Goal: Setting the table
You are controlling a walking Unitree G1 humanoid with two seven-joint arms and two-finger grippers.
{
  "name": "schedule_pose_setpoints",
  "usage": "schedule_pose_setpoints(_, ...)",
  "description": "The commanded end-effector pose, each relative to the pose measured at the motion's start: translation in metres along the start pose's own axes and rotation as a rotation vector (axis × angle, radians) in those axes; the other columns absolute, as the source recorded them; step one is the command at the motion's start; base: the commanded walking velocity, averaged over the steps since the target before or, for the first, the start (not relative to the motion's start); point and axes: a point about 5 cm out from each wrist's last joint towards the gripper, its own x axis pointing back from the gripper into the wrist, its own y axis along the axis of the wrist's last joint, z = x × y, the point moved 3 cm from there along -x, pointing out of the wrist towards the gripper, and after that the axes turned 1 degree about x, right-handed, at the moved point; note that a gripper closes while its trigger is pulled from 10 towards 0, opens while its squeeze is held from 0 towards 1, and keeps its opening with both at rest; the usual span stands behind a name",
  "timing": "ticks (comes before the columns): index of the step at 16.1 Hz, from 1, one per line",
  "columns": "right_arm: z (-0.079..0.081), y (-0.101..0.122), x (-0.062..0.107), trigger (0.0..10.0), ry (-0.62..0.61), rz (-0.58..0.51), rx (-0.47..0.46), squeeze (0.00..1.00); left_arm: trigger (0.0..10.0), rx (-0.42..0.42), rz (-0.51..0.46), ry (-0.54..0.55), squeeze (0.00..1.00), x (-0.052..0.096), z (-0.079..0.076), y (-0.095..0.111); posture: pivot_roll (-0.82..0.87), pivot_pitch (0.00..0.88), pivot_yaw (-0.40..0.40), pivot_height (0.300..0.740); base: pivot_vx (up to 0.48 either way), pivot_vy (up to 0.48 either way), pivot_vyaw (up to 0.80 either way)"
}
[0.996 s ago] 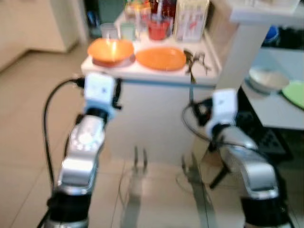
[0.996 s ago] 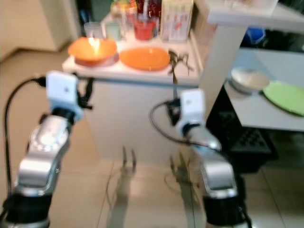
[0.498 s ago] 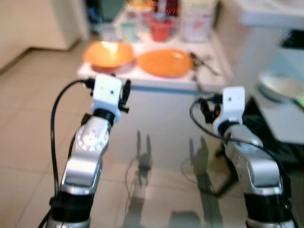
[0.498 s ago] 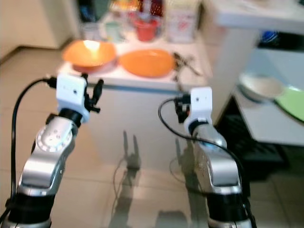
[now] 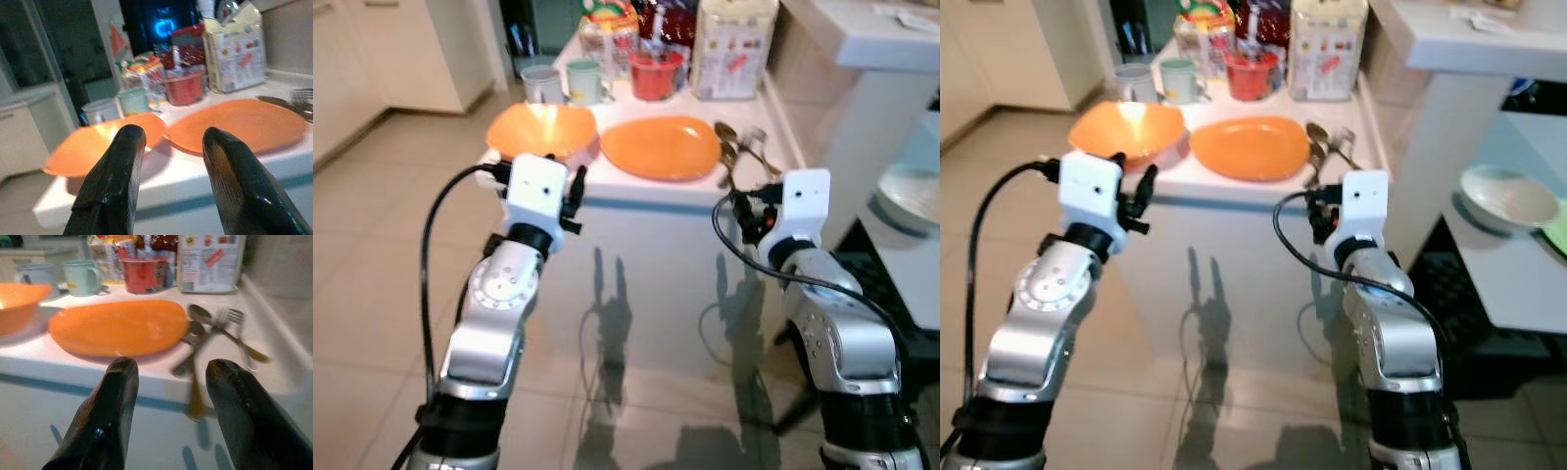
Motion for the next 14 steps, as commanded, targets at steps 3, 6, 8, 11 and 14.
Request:
schedule_pose_setpoints(3,0.003,0.006,-0.001,10.0,0.012,-0.013,-0.003,0.0,10.0,0.0,-0.022,-0.011,0.0,-0.003,0.0,0.007,-0.02,0.0,0.006,0.74,0.369,0.0,-0.53)
schedule_pose_setpoints(6,0.002,0.01,-0.003,10.0,0.006,-0.022,-0.002,0.0,10.0,0.0,-0.027,-0.019,0.0,-0.003,-0.001,0.008,-0.02,0.0,0.007,0.74,0.366,0.0,0.0)
schedule_pose_setpoints(8,0.002,0.01,-0.003,10.0,0.007,-0.021,-0.002,0.0,10.0,-0.002,-0.03,-0.024,0.0,-0.003,-0.001,0.009,-0.02,0.0,0.006,0.74,0.368,0.0,0.0)
schedule_pose_setpoints(11,0.002,0.01,-0.005,10.0,0.012,-0.007,0.008,0.0,10.0,-0.004,-0.034,-0.04,0.0,-0.003,-0.004,0.01,-0.01,0.0,0.006,0.74,0.366,0.0,0.0)
schedule_pose_setpoints(14,-0.001,0.018,-0.008,10.0,-0.027,-0.02,-0.005,0.0,10.0,-0.01,-0.034,-0.118,0.0,-0.001,-0.013,0.013,-0.01,0.0,0.006,0.74,0.123,0.0,0.0)
